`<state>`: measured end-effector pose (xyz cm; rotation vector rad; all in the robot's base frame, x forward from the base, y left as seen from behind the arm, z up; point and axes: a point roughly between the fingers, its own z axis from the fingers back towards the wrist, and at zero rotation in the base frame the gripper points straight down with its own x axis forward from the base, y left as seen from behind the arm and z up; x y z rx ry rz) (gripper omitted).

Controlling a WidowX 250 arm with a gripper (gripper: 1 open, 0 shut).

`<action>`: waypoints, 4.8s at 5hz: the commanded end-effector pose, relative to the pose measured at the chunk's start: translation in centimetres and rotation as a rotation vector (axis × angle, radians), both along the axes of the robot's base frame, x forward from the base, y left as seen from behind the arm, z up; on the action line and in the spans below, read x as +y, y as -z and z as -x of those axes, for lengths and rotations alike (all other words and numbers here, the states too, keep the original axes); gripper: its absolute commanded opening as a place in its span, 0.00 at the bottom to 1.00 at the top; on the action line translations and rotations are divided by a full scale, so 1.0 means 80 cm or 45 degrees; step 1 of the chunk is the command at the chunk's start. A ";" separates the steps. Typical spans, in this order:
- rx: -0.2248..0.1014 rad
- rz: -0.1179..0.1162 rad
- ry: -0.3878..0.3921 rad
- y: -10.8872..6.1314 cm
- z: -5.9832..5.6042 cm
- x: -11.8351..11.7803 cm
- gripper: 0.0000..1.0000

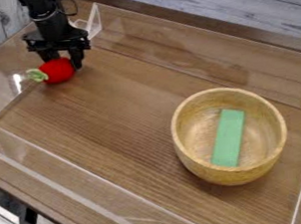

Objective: Move the red object to the right side of the table

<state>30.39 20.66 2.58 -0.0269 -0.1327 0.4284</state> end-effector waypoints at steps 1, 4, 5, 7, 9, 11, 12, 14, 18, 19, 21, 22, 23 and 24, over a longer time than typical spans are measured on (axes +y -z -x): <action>-0.017 0.017 0.059 -0.017 -0.001 0.007 1.00; 0.003 0.060 -0.064 -0.005 0.019 0.012 1.00; 0.011 0.072 -0.092 -0.013 0.023 0.013 1.00; 0.015 0.092 -0.189 -0.028 0.016 0.012 1.00; 0.013 0.094 -0.109 -0.029 0.006 0.013 1.00; 0.014 0.093 -0.110 -0.033 0.005 0.007 0.00; -0.016 0.107 0.013 -0.045 0.004 -0.016 0.00; -0.060 0.139 0.244 -0.067 -0.015 -0.063 0.00; -0.078 0.160 0.395 -0.073 -0.071 -0.148 0.00; -0.072 0.156 0.420 -0.075 -0.074 -0.155 0.00; -0.057 0.149 0.395 -0.042 -0.091 -0.187 0.00; -0.033 0.139 0.382 -0.022 -0.091 -0.202 0.00; -0.008 0.126 0.364 -0.007 -0.086 -0.195 0.00; 0.020 0.112 0.344 0.001 -0.081 -0.187 0.00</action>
